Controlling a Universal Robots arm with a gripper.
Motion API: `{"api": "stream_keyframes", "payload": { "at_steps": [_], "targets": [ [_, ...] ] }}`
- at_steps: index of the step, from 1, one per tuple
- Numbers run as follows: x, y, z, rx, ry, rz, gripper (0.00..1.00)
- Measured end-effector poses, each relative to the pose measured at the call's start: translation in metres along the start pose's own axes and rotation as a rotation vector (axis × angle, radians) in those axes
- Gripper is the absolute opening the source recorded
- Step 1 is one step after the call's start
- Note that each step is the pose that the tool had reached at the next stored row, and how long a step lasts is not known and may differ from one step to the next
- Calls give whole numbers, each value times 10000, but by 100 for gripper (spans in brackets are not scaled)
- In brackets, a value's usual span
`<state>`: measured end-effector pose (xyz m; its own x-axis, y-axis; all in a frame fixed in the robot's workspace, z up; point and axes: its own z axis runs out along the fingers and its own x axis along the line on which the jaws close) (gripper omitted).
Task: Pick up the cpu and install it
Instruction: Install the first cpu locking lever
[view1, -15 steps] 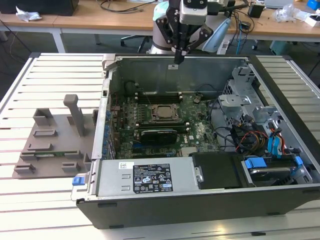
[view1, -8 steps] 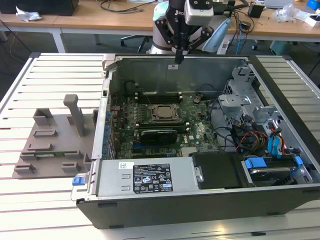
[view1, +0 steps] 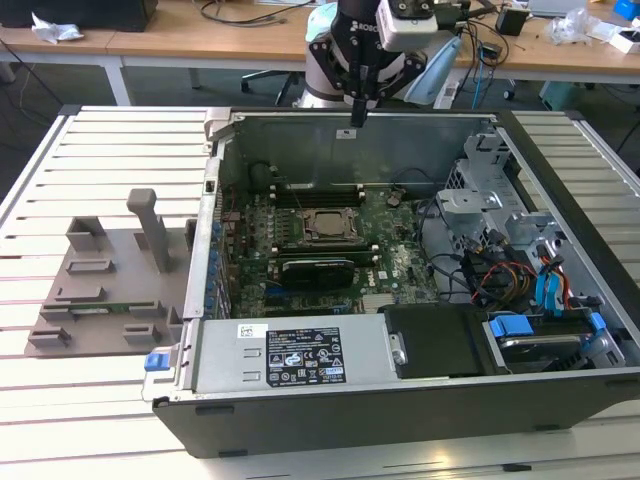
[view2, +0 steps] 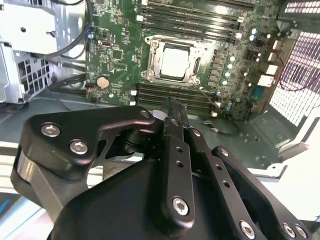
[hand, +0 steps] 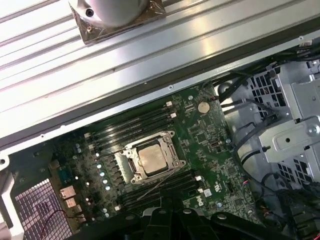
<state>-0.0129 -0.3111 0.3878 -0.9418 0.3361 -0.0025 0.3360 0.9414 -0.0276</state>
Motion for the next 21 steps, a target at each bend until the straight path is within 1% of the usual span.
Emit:
{"api": "stream_keyframes", "payload": {
  "at_steps": [4,6,7,9,12,16,20,21],
  "targets": [
    [0,0,0,-2,-16,-587,11],
    [0,0,0,-3,-22,-788,11],
    [0,0,0,-4,-28,-1031,11],
    [0,0,0,-7,-37,-1354,11],
    [0,0,0,-9,-44,-1647,11],
    [0,0,0,-17,-62,-2364,11],
    [0,0,0,-32,-69,-2736,11],
    [0,0,0,-34,-73,-2901,11]
  ]
}}
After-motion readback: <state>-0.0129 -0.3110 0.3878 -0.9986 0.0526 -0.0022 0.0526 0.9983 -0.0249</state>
